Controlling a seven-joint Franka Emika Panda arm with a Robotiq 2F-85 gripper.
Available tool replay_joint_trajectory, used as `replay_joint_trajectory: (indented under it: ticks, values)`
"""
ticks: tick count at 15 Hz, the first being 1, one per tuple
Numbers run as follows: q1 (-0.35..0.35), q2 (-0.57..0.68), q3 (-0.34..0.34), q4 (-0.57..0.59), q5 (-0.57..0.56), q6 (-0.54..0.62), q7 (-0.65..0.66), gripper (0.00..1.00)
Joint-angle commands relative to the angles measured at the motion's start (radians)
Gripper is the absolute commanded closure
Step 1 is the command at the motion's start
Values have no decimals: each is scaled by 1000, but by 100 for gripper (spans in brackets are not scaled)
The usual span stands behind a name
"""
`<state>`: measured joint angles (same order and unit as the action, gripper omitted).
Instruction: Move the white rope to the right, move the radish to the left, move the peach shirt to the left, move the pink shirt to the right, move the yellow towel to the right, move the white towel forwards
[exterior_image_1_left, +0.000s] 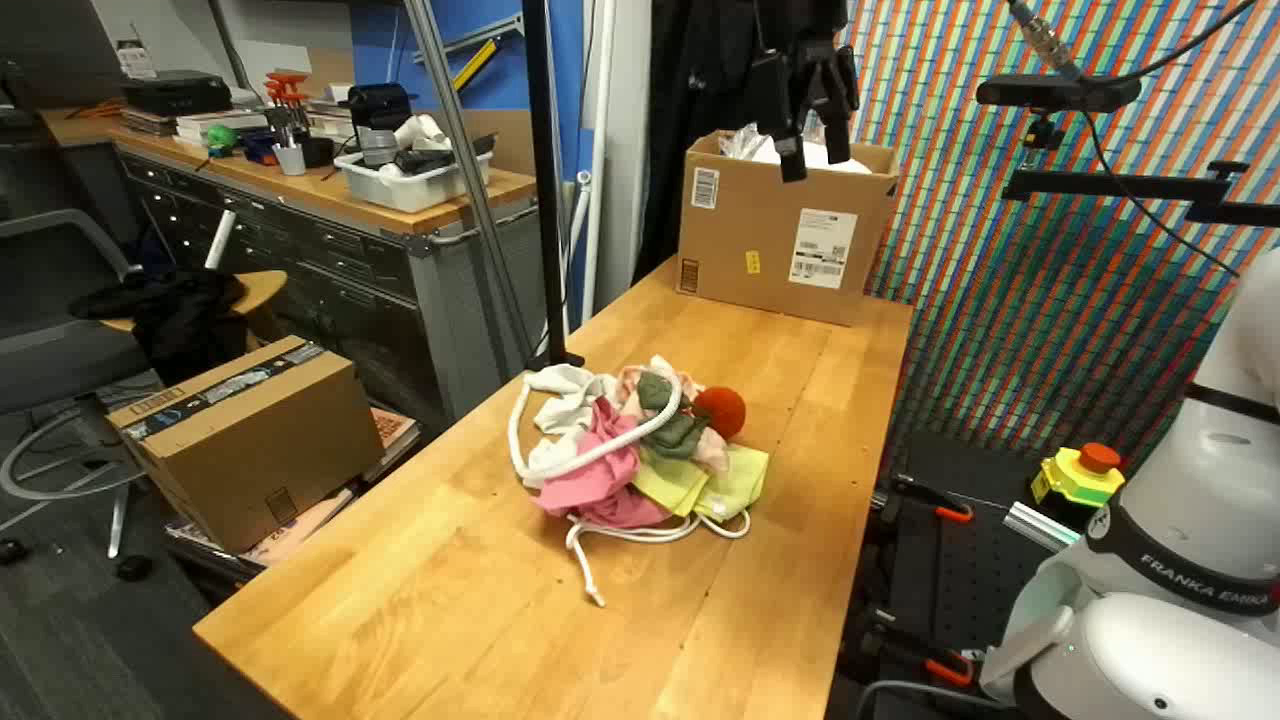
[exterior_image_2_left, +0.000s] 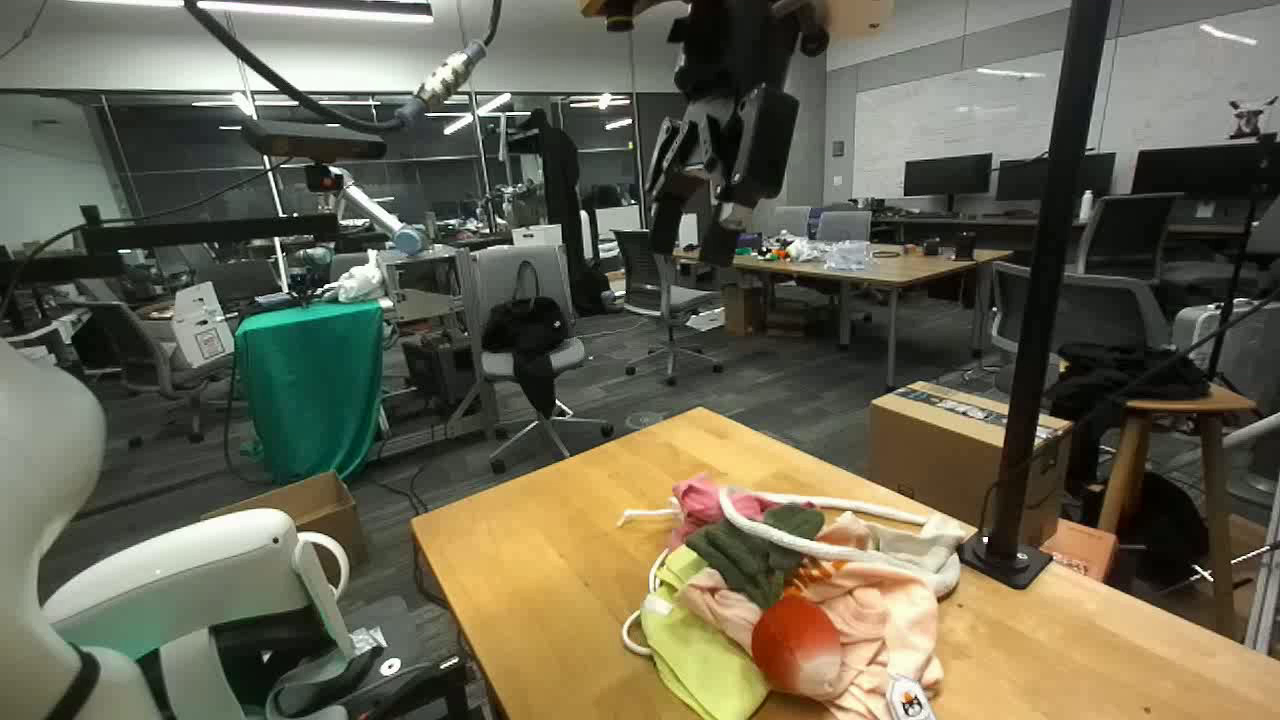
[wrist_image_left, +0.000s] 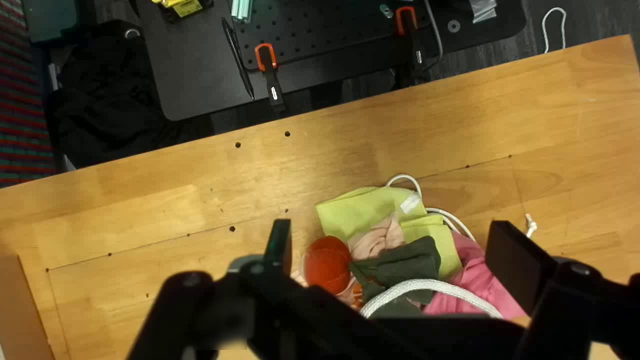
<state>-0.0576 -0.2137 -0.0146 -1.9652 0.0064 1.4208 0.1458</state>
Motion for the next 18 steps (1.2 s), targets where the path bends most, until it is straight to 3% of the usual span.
replay_joint_trajectory:
  ticks: [1,8,18]
  values:
    - [4,1,-4,4,-1,-1,0,0]
    - [43,32,31,11,-33,50,-52,0]
    - [145,143,107,-65,-60,354,-236,0]
